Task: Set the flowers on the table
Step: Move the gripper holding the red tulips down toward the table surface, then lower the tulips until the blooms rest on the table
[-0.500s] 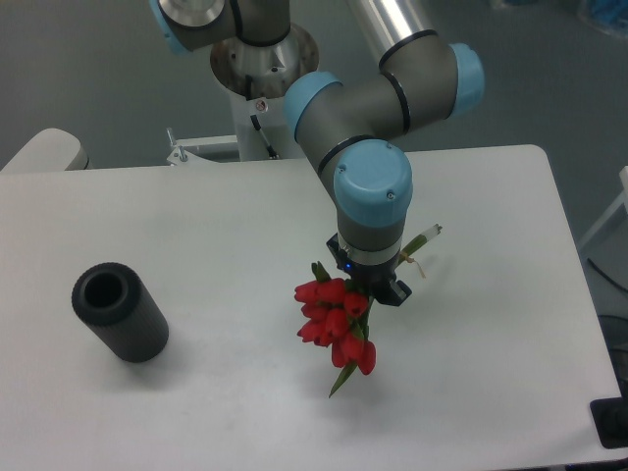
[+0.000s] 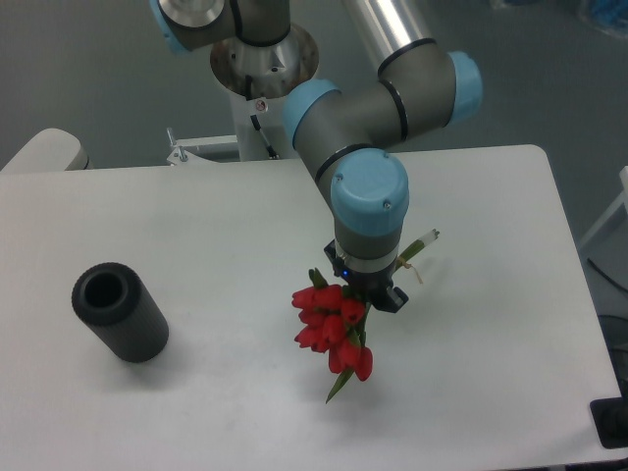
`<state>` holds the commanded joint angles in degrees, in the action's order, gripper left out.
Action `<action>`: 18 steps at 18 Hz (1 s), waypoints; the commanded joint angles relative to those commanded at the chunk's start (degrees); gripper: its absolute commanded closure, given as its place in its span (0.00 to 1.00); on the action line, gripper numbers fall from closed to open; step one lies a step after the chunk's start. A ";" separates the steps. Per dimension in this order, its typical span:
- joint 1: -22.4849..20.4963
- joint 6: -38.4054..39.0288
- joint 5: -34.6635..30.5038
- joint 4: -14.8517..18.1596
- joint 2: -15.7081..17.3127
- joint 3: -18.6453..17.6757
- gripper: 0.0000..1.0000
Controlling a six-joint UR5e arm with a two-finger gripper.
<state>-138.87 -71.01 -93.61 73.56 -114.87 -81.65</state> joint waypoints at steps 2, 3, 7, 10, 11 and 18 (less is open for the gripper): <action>0.09 -0.09 0.09 -0.35 -0.70 -0.18 1.00; 0.61 -0.09 0.09 -0.53 -1.23 -0.09 1.00; 3.60 0.70 0.00 -2.98 -4.12 0.00 1.00; 4.66 0.88 0.09 -3.87 -5.10 -0.18 1.00; 5.01 0.79 0.18 -3.87 -5.27 -0.35 1.00; 6.59 0.88 0.70 -4.04 -7.38 -0.79 0.92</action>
<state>-132.28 -70.14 -92.90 69.52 -122.25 -82.44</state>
